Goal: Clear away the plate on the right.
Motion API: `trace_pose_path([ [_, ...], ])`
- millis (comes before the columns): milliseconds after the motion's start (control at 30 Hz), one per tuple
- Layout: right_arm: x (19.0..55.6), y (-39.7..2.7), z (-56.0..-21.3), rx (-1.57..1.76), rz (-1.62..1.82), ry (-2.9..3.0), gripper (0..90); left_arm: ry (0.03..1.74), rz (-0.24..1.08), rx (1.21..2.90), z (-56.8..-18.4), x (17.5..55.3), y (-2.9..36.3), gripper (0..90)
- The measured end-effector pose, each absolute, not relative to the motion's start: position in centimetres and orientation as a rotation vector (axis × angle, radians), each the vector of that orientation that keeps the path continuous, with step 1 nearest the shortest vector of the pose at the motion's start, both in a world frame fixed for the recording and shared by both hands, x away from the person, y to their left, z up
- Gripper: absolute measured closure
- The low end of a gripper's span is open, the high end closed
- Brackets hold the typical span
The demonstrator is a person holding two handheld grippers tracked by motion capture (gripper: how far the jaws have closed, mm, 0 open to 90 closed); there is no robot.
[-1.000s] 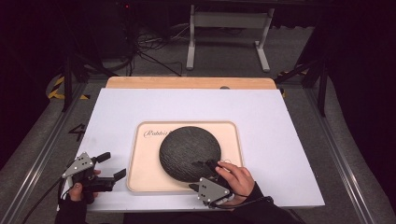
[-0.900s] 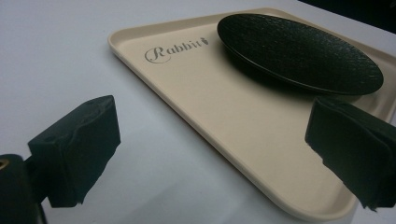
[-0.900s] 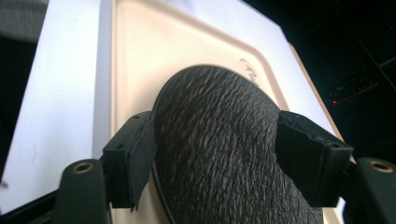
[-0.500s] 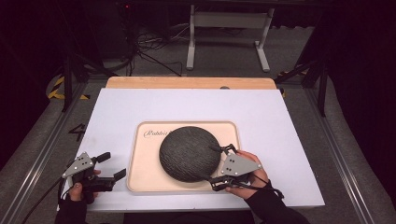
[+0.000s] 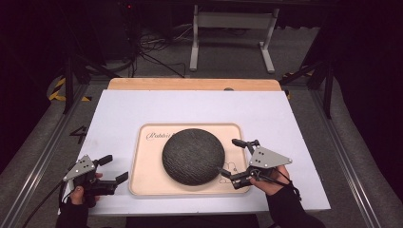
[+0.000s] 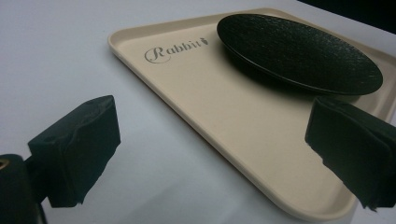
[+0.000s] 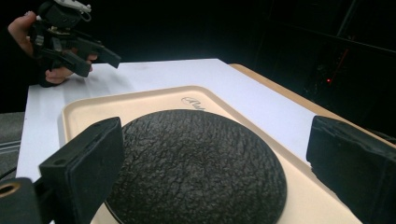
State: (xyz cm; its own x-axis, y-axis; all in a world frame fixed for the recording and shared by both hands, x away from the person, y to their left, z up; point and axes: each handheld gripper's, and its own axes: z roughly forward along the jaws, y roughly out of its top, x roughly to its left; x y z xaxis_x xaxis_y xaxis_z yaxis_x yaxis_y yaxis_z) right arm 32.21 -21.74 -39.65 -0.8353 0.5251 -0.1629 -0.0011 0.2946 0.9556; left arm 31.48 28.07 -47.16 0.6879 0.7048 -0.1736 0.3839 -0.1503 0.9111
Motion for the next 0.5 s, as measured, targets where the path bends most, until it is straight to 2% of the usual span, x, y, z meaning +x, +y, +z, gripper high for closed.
trace_pose_path([
  [500, 33.3, -26.9, -40.1, 0.619, 1.518, 2.042, 5.0, 0.870, 0.352, 1.769, -47.2, 31.5, 28.1, 3.9],
])
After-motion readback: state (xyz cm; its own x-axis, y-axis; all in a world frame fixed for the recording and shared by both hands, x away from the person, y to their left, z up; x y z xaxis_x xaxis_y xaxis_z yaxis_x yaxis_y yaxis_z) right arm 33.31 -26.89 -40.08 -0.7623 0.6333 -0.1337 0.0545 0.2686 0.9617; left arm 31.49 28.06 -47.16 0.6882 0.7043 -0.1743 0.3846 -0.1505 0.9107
